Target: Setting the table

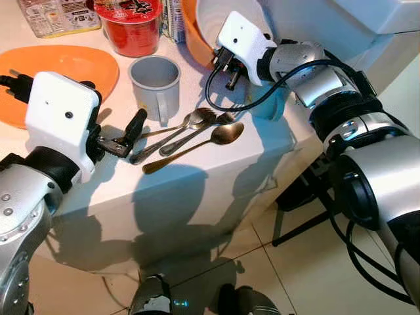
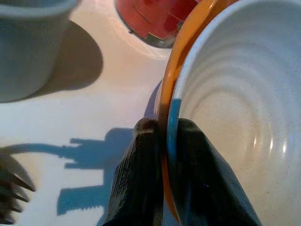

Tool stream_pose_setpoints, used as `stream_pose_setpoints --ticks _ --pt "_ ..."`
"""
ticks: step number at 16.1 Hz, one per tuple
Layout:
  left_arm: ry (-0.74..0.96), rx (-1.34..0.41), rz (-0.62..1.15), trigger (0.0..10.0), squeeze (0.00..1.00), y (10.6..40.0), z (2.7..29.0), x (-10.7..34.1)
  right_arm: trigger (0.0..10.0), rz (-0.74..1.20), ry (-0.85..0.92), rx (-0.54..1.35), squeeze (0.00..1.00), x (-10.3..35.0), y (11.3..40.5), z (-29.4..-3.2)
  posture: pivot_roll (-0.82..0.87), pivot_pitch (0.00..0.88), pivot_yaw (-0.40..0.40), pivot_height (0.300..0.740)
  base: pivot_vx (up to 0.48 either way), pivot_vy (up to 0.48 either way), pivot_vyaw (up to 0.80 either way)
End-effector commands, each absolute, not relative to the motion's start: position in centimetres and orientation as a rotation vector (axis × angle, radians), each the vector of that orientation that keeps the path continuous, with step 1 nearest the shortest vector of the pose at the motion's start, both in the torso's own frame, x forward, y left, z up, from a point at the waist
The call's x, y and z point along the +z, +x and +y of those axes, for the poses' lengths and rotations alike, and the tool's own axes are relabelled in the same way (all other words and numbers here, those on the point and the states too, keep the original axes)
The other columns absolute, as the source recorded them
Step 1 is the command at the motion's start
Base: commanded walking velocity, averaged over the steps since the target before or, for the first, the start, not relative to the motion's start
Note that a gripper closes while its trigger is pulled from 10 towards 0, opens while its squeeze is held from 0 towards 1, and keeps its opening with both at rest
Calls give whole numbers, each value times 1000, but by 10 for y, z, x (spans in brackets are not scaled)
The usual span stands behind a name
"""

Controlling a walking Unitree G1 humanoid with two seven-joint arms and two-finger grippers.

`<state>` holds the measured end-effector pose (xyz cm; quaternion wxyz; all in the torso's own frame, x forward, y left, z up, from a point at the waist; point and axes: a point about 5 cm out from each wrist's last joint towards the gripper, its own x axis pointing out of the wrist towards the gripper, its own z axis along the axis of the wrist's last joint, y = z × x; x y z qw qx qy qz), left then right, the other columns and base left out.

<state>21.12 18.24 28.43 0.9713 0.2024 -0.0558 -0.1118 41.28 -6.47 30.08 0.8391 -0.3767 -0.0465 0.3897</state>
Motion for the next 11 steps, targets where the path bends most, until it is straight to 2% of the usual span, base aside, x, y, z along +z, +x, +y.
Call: stream_pose_setpoints --ticks 1,7,11 --pt "410 -235 -114 10000 0 211 180 282 10000 -118 -844 890 0 307 409 -55 285 143 -137 740 0 0 0" --pt "397 -253 -133 10000 0 215 175 280 10000 -89 -934 980 0 297 405 -50 258 102 -145 740 0 0 0" --pt "379 -271 -139 10000 0 217 169 275 10000 -146 -968 927 0 298 406 -50 241 75 -150 740 0 0 0"
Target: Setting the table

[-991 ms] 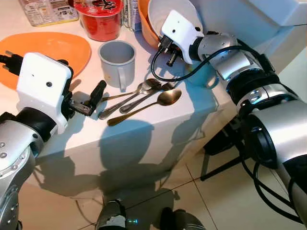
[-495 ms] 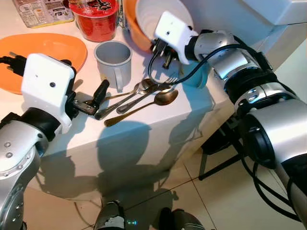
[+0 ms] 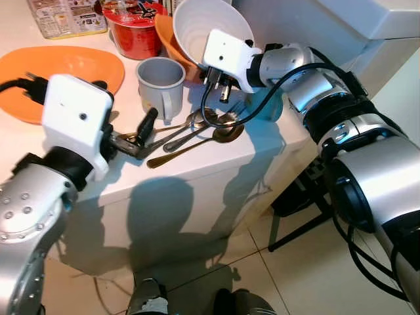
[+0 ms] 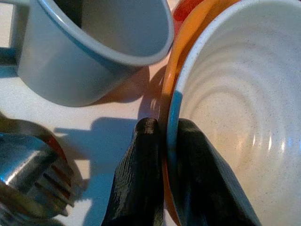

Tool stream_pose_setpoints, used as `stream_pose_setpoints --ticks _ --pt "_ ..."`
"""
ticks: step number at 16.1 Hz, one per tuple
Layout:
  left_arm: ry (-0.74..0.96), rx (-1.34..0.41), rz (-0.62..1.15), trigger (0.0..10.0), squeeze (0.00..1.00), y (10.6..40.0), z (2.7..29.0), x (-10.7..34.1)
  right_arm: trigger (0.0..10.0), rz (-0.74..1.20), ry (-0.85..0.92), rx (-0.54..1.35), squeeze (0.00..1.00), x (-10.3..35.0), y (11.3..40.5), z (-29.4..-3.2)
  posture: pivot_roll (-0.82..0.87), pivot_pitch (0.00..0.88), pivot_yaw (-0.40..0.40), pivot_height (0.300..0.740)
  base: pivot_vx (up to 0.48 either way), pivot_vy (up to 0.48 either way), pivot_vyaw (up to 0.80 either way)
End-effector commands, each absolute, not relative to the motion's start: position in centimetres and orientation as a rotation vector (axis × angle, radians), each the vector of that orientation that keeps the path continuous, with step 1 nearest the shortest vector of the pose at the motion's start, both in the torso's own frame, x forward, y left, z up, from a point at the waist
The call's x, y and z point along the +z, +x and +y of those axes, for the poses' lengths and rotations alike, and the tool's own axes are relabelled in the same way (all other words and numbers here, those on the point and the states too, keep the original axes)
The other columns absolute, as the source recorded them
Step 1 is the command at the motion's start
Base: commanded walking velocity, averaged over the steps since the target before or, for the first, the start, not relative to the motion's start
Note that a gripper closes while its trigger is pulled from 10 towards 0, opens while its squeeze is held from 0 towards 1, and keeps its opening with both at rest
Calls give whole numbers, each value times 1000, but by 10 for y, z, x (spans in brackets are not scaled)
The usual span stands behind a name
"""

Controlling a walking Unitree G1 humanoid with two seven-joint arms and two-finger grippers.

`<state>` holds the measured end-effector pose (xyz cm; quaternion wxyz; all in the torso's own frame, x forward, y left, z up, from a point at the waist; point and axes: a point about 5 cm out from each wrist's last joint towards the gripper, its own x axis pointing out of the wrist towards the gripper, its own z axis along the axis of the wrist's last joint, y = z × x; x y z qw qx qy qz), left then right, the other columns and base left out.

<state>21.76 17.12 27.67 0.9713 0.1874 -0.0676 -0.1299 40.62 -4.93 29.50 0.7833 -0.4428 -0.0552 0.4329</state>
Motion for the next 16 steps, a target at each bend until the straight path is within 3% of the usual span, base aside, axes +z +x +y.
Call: stream_pose_setpoints --ticks 1,6,12,16 --pt "375 -282 -138 10000 0 217 167 274 10000 -156 -967 925 0 297 406 -50 238 70 -149 740 0 0 0" --pt "361 -304 -147 10000 0 221 161 272 10000 -133 -1055 939 0 281 405 -52 223 69 -142 740 0 0 0" --pt "357 -307 -158 10000 0 225 159 273 10000 -207 -1074 813 0 279 409 -56 215 77 -136 740 0 0 0" --pt "356 -306 -161 10000 0 225 158 273 10000 -298 -1181 735 0 266 407 -53 216 85 -133 740 0 0 0"
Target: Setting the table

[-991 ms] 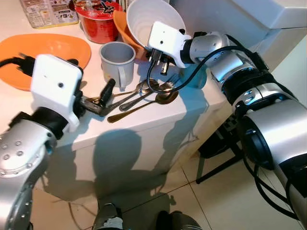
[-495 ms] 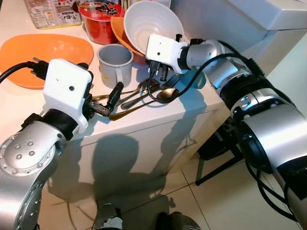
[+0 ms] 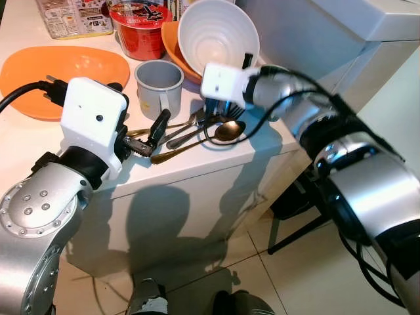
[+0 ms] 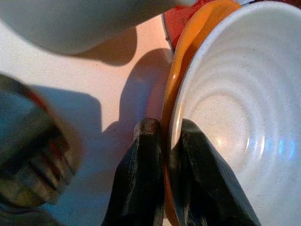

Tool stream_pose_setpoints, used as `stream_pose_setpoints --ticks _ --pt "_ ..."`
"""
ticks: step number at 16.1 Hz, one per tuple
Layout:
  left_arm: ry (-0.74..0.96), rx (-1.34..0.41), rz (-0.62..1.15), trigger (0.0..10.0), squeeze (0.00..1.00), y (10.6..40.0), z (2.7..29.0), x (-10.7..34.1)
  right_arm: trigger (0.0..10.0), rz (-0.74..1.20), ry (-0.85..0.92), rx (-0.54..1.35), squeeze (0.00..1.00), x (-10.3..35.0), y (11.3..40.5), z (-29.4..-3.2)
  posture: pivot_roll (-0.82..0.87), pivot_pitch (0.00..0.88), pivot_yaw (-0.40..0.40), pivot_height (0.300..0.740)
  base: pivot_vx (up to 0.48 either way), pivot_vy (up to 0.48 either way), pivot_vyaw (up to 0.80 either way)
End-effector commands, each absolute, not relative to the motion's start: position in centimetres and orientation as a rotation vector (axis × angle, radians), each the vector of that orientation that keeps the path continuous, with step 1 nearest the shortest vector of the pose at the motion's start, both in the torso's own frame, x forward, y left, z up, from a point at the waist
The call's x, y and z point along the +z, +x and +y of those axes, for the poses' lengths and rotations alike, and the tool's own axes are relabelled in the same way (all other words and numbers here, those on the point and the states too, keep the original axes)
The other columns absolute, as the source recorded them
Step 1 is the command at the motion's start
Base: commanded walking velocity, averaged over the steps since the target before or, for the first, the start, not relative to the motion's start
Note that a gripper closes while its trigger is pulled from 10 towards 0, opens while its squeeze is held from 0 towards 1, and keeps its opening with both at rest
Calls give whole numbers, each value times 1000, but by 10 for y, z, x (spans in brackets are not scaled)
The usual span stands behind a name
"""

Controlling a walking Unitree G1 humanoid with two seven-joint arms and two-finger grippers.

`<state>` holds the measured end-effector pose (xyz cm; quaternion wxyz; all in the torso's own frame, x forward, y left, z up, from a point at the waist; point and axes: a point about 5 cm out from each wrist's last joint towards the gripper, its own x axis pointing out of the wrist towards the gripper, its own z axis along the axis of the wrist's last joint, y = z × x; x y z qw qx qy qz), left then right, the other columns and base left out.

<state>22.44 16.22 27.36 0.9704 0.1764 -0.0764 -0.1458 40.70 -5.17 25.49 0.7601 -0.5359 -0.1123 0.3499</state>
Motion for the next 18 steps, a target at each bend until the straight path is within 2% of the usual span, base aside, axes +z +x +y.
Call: stream_pose_setpoints --ticks 1,8,11,14,18 --pt "356 -306 -162 10000 0 225 159 273 10000 -318 -1206 725 0 264 407 -52 216 85 -133 740 0 0 0" --pt "353 -300 -169 10000 0 225 158 274 10000 -513 -1434 609 0 253 403 -47 214 86 -133 740 0 0 0" --pt "353 -299 -172 10000 0 225 157 274 10000 -560 -1454 552 0 254 404 -49 215 87 -134 740 0 0 0" --pt "355 -299 -174 10000 0 224 157 275 10000 -540 -1394 561 0 255 404 -49 216 86 -134 740 0 0 0" --pt "365 -302 -180 10000 0 224 156 276 10000 -474 -1223 612 0 274 406 -49 213 85 -131 740 0 0 0"
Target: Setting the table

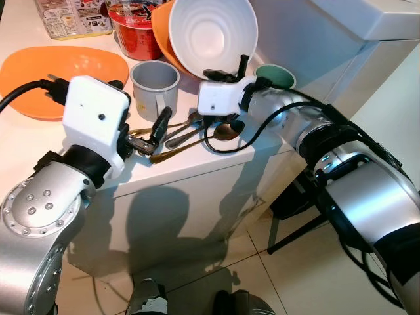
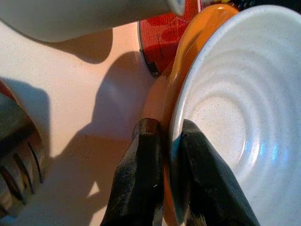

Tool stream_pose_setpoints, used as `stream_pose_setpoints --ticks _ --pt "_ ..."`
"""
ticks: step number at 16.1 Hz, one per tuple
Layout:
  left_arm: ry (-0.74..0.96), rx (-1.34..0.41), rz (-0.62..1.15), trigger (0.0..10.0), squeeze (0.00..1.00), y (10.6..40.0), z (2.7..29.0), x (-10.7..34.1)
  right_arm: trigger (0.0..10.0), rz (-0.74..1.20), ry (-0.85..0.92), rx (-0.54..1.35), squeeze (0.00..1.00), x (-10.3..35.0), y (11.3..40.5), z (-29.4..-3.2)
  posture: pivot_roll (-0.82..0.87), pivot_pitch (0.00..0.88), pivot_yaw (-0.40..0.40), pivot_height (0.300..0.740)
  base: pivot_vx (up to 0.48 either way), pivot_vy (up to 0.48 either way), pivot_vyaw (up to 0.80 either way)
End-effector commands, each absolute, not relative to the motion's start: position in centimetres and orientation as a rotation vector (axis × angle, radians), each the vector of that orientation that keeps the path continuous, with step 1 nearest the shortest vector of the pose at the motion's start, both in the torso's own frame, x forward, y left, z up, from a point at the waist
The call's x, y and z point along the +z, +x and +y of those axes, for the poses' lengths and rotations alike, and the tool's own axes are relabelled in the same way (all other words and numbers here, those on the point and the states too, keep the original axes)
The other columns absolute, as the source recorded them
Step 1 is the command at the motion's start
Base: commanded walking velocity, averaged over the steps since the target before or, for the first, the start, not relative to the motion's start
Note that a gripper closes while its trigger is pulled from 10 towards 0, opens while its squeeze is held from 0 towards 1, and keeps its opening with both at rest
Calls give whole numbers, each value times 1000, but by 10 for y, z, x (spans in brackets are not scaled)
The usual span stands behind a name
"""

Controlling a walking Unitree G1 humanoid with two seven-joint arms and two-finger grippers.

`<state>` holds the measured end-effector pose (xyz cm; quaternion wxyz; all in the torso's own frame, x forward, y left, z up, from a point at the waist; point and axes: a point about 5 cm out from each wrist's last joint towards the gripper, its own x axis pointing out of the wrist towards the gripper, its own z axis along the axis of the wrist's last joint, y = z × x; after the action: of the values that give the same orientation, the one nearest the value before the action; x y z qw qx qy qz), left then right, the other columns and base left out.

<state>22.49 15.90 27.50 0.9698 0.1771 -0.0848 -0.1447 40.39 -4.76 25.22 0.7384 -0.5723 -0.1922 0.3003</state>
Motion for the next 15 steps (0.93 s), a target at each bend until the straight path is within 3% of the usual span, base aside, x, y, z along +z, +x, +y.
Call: stream_pose_setpoints --ticks 1,6,7,8,9,15 --pt "366 -303 -181 10000 0 224 156 276 10000 -455 -1191 632 0 280 406 -49 213 85 -130 740 0 0 0" --pt "370 -307 -181 10000 0 226 154 277 10000 -374 -1163 689 0 282 408 -51 212 86 -129 740 0 0 0" --pt "369 -307 -181 10000 0 226 154 277 10000 -367 -1157 692 522 281 408 -51 212 86 -129 740 0 0 0" --pt "370 -307 -180 10000 0 226 155 277 10000 -359 -1153 692 953 281 408 -52 212 86 -129 740 0 0 0" --pt "370 -307 -180 10000 0 226 155 277 10000 -346 -1151 691 988 280 409 -53 213 87 -129 740 0 0 0" --pt "369 -303 -179 10000 0 227 156 276 10000 -330 -1154 673 914 278 410 -55 213 83 -129 740 0 0 0"
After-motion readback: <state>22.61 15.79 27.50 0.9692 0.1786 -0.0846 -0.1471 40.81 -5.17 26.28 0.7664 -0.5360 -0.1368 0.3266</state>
